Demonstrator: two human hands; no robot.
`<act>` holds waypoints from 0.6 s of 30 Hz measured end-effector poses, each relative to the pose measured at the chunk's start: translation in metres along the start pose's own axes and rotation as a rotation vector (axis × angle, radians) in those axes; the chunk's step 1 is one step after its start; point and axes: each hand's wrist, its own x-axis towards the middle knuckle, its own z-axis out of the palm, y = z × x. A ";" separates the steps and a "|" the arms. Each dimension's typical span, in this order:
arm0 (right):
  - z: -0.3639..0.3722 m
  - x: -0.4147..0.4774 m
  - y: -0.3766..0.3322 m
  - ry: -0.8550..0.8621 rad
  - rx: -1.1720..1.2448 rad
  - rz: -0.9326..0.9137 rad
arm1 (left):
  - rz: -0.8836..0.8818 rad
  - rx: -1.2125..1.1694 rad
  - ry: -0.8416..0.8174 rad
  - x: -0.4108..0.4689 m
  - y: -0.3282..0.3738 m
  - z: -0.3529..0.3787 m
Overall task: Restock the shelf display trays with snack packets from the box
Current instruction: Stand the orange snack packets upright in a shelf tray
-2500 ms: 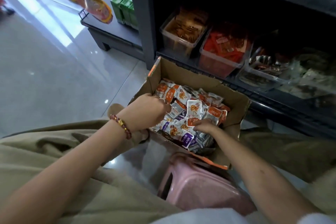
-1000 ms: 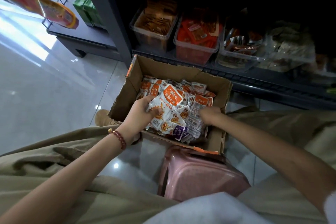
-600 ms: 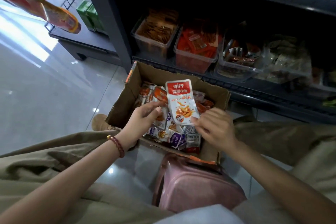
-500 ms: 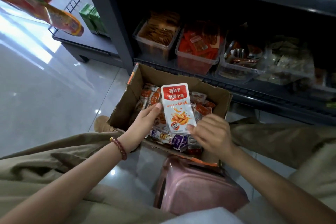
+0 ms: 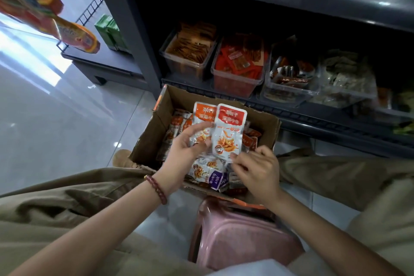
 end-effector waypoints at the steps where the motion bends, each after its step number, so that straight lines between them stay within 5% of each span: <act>1: 0.003 -0.002 0.006 -0.023 -0.005 0.045 | 0.012 0.020 0.019 0.001 0.000 -0.005; 4: 0.019 -0.010 0.025 -0.195 -0.131 0.145 | 0.042 0.082 0.096 0.001 0.002 -0.014; 9: 0.046 -0.011 0.057 -1.116 -0.482 0.242 | 0.063 0.141 0.147 0.001 0.011 -0.015; 12: 0.061 -0.018 0.061 -1.450 -0.665 0.223 | 0.041 0.141 0.140 -0.001 0.011 -0.014; 18: 0.086 -0.022 0.057 -1.282 -0.547 0.008 | -0.010 0.175 0.127 0.004 0.004 -0.020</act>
